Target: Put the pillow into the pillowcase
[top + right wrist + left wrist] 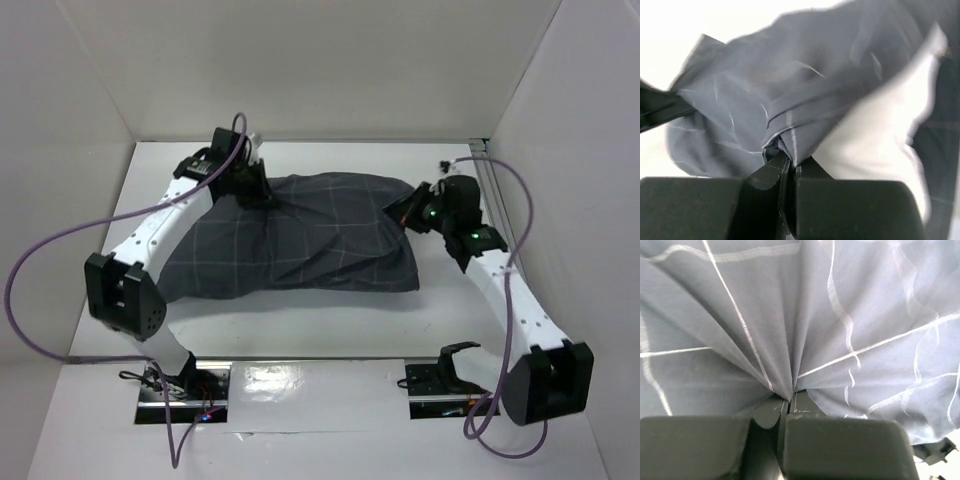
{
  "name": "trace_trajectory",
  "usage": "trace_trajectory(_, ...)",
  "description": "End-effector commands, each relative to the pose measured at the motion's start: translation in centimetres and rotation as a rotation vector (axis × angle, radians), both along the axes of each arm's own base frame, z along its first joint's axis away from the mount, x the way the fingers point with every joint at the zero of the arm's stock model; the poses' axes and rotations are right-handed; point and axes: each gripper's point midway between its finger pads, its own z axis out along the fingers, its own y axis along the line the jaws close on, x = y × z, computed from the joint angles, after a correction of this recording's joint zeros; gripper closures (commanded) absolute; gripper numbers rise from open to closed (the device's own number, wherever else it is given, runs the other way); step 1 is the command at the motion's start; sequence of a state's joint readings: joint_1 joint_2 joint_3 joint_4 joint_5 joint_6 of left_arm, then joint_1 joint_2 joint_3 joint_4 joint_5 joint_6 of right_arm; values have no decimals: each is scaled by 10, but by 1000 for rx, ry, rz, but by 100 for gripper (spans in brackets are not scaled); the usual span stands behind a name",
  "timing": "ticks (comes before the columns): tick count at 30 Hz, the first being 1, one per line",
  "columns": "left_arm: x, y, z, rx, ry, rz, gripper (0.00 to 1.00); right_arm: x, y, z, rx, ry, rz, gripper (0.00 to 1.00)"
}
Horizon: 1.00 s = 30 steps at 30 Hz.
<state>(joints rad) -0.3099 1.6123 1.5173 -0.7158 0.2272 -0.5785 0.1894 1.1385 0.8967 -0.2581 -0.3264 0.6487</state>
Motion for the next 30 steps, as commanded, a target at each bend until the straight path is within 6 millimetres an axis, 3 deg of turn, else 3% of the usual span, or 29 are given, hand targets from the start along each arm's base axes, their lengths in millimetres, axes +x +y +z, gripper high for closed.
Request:
trace_trajectory(1,37,-21,40,-28,-124,1,100,2,-33,49,-107,-128,-85,100)
trace_trajectory(2,44,-13,40,-10,-124,40,100,-3,-36,41,-124,-95,-76,97)
trace_trajectory(4,57,2,50,10,-156,95,100,-4,-40,16,-170,-3,-71,78)
trace_trajectory(5,56,7,45,26,-131,97,94,-8,-57,5,-219,60,-152,69)
trace_trajectory(6,55,11,43,31,-124,89,68,-10,-62,0,-234,65,-172,62)
trace_trajectory(8,49,20,45,50,-139,89,36,-21,-85,3,-249,55,-286,45)
trace_trajectory(9,42,27,58,42,-166,103,23,-26,-93,7,-257,41,-317,33)
trace_trajectory(10,38,41,59,66,-172,126,9,-31,-102,11,-267,36,-365,30)
trace_trajectory(11,31,49,53,78,-162,130,5,-37,-117,28,-276,-7,-441,30)
trace_trajectory(12,21,57,65,73,-184,147,4,-45,-123,31,-290,5,-475,31)
trace_trajectory(16,-5,115,58,122,-147,281,4,-72,-152,54,-329,11,-629,59)
trace_trajectory(19,-27,151,49,158,-123,407,5,-93,-167,62,-356,31,-709,66)
trace_trajectory(21,-38,167,39,165,-98,463,5,-97,-164,66,-362,19,-678,56)
trace_trajectory(22,-43,178,32,161,-79,495,5,-96,-158,75,-350,-19,-641,43)
trace_trajectory(23,-51,182,15,161,-34,504,5,-94,-151,78,-365,-43,-571,23)
trace_trajectory(24,-52,186,9,163,-24,505,5,-90,-132,83,-322,-74,-472,17)
trace_trajectory(27,-62,194,-18,173,52,529,4,-73,-88,67,-263,-74,-203,6)
trace_trajectory(28,-61,198,-25,175,69,540,4,-69,-78,57,-246,-56,-145,6)
trace_trajectory(29,-69,198,-38,167,109,540,3,-62,-72,30,-246,20,-94,6)
trace_trajectory(30,-65,195,-46,152,112,529,3,-56,-69,21,-239,36,-81,12)
